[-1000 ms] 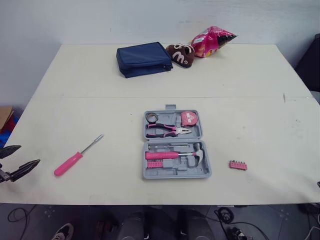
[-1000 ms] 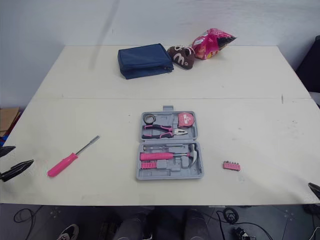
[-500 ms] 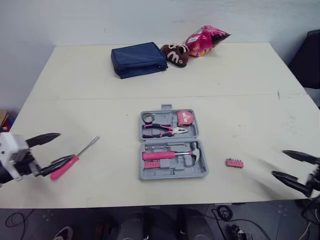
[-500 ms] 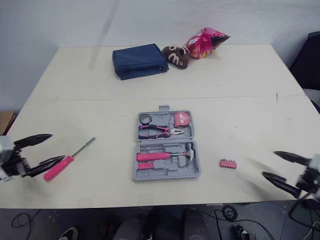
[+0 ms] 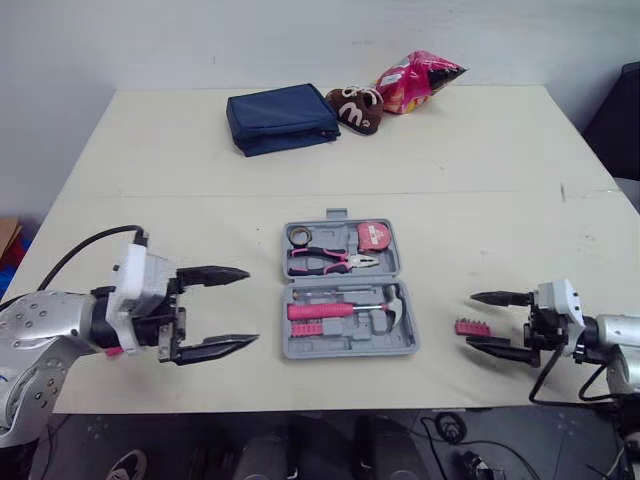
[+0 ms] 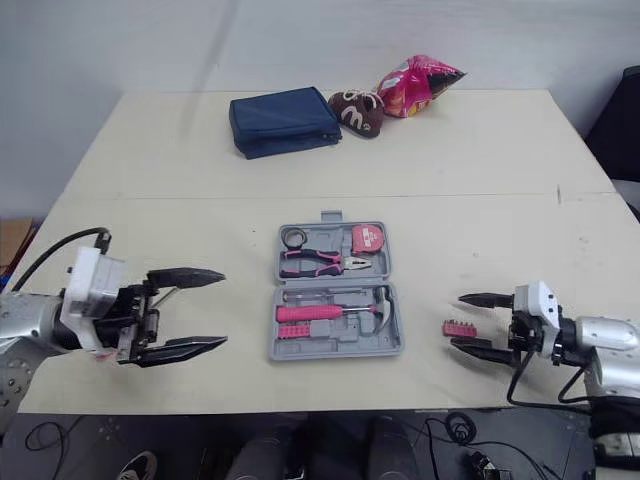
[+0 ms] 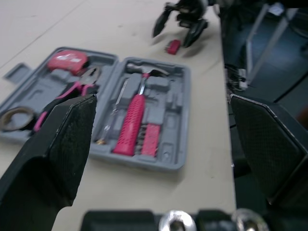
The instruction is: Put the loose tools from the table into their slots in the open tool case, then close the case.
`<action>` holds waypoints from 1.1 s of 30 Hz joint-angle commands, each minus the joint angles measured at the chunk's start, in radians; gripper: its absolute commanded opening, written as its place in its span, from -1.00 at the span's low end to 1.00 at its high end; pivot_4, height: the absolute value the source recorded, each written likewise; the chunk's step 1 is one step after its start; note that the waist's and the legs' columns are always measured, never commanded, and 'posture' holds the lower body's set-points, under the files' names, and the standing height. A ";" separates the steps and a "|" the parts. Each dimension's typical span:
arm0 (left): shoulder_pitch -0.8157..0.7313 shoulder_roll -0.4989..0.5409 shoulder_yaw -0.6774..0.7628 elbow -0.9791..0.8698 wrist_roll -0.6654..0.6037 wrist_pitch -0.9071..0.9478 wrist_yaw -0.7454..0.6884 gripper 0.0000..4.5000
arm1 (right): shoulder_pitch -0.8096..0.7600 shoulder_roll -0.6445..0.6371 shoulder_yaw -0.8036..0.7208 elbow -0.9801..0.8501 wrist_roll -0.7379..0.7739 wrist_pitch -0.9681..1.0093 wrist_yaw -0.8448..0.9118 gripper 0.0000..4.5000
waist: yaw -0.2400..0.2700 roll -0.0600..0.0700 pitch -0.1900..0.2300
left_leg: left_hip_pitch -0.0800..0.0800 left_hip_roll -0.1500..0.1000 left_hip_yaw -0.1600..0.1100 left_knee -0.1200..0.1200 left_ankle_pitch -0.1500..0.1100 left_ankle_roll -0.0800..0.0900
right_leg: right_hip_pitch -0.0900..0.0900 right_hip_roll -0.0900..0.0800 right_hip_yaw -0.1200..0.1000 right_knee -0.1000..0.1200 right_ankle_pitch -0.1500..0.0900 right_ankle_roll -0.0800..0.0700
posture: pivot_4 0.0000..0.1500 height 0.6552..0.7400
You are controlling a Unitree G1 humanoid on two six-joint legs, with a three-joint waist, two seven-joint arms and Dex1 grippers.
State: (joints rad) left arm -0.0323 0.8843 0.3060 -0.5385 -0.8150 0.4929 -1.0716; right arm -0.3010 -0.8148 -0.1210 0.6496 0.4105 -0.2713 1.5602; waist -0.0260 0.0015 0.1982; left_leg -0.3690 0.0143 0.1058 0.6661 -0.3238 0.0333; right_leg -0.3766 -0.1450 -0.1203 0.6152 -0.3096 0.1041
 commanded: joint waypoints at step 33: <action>-0.030 0.025 -0.023 -0.048 -0.015 0.035 -0.043 1.00 | 0.015 -0.070 0.136 0.076 0.065 -0.169 0.054 0.06 | 0.001 0.000 0.000 | 0.000 0.000 -0.001 0.001 0.002 -0.001 | 0.001 0.001 0.000 -0.001 0.000 0.000 | 1.00 1.00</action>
State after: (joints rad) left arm -0.0622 0.8997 0.2804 -0.5748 -0.8335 0.5434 -1.1065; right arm -0.2993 -0.8826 0.0063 0.7399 0.4744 -0.4405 1.5665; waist -0.0245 0.0013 0.1982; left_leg -0.3689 0.0145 0.1045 0.6673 -0.3222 0.0328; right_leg -0.3752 -0.1445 -0.1207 0.6143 -0.3096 0.1041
